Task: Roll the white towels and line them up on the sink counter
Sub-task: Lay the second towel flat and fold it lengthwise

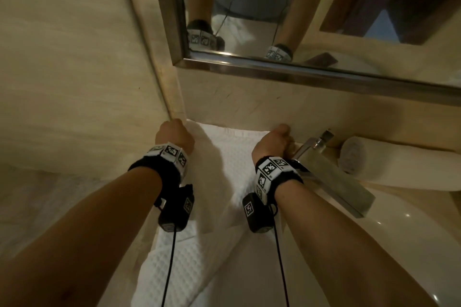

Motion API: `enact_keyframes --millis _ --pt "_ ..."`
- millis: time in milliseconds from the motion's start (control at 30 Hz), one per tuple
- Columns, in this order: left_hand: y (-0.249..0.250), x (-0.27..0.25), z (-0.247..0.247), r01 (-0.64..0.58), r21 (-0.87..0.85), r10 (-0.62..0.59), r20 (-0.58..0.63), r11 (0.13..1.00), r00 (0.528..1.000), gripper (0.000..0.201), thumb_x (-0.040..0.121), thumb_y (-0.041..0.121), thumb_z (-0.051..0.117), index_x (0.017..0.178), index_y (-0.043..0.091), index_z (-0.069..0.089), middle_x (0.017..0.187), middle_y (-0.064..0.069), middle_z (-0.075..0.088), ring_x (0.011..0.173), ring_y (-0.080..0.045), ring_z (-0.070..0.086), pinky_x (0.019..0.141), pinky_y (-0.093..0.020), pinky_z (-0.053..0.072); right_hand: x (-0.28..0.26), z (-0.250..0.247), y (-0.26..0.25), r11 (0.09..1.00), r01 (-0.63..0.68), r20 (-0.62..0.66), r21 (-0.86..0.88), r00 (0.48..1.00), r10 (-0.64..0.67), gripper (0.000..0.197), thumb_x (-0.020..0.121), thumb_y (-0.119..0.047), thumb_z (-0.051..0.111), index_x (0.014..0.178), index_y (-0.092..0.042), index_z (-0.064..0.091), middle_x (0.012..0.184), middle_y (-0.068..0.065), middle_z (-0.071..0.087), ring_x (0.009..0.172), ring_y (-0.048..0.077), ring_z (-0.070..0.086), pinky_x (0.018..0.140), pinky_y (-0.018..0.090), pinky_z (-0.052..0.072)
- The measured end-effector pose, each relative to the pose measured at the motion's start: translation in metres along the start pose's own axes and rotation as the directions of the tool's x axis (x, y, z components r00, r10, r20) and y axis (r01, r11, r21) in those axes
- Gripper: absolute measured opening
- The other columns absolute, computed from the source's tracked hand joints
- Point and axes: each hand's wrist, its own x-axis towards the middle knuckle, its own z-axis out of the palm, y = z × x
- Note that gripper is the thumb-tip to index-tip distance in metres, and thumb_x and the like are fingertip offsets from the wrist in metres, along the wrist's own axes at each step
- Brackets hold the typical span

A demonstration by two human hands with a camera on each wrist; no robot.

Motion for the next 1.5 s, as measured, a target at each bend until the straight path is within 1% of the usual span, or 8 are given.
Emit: enact_keyframes --millis 167,300,467,633,867,1100,1233,1500 --pt "-0.012 -0.016 0.008 -0.015 0.005 0.014 0.030 1.000 0.999 0.044 0.097 0.025 0.046 0.134 0.002 0.035 0.132 -0.021 0.044 0.122 -0.038 0.047 0.097 -0.043 0.041 -0.013 -0.009 -0.001 0.986 -0.007 -0.117 -0.165 0.993 -0.012 0.039 0.095 -0.007 0.046 0.125 0.009 0.028 0.133 0.030 0.034 0.130 0.044 0.032 0.110 0.051 0.028" --pt "-0.024 -0.038 0.002 -0.021 0.039 0.017 0.102 0.999 0.995 0.051 0.095 0.031 0.051 0.132 0.000 0.033 0.133 -0.024 0.044 0.122 -0.040 0.047 0.094 -0.041 0.041 -0.038 -0.024 0.007 0.947 0.256 0.043 -0.193 0.967 -0.252 0.056 0.088 -0.002 0.053 0.138 0.009 0.029 0.143 0.032 0.024 0.131 0.043 0.029 0.106 0.050 0.028" --pt "-0.038 -0.079 -0.008 -0.066 0.184 0.017 0.256 0.981 0.967 0.051 0.094 0.029 0.053 0.134 0.001 0.038 0.136 -0.019 0.047 0.122 -0.034 0.050 0.089 -0.036 0.044 -0.075 -0.024 0.022 0.869 0.472 0.030 -0.147 0.881 -0.473 0.031 0.087 -0.003 0.054 0.117 -0.005 0.047 0.128 0.021 0.043 0.123 0.038 0.037 0.105 0.046 0.031" --pt "-0.062 -0.127 -0.010 -0.177 0.361 0.032 0.374 0.915 0.927 0.049 0.093 0.026 0.054 0.134 0.002 0.041 0.136 -0.017 0.048 0.122 -0.032 0.050 0.090 -0.033 0.044 -0.125 -0.045 0.056 0.914 0.404 0.238 0.051 0.884 -0.403 0.018 0.093 -0.014 0.050 0.110 -0.009 0.046 0.108 0.017 0.061 0.098 0.033 0.060 0.074 0.032 0.044" --pt "-0.097 -0.179 -0.008 -0.358 0.500 0.054 0.524 0.788 0.850 0.073 0.082 0.015 0.063 0.144 0.037 0.031 0.144 -0.014 0.024 0.133 -0.038 0.028 0.101 -0.044 0.037 -0.173 -0.065 0.117 0.961 0.273 0.289 0.035 0.918 -0.272 0.017 0.094 -0.019 0.047 0.109 -0.010 0.048 0.104 0.014 0.063 0.090 0.029 0.060 0.078 0.036 0.051" --pt "-0.129 -0.219 0.012 -0.401 0.434 0.242 0.376 0.807 0.895 0.087 0.067 0.038 0.081 0.136 0.015 0.033 0.131 -0.016 0.033 0.124 -0.036 0.035 0.099 -0.046 0.042 -0.246 -0.066 0.141 0.906 0.362 0.405 0.218 0.812 -0.421 0.047 0.093 -0.027 0.053 0.136 -0.037 0.036 0.075 0.006 0.064 0.070 0.023 0.062 0.066 0.034 0.052" --pt "-0.136 -0.227 0.006 -0.501 0.455 0.391 0.319 0.736 0.864 0.055 0.075 0.043 0.073 0.117 0.011 0.060 0.120 -0.011 0.047 0.114 -0.029 0.047 0.091 -0.037 0.045 -0.272 -0.037 0.149 0.876 0.456 0.608 0.155 0.655 -0.448 0.068 0.090 -0.037 0.062 0.147 -0.042 0.025 0.115 0.007 0.064 0.104 0.024 0.062 0.093 0.035 0.049" --pt "-0.150 -0.250 0.018 -0.334 0.248 0.254 0.304 0.909 0.918 0.057 0.086 0.051 0.057 0.117 0.004 0.051 0.115 -0.018 0.059 0.103 -0.035 0.058 0.073 -0.032 0.042 -0.268 -0.024 0.146 0.953 0.233 0.525 0.193 0.796 -0.301 0.050 0.095 -0.021 0.053 0.141 -0.034 0.041 0.137 0.010 0.052 0.115 0.029 0.056 0.093 0.047 0.052"
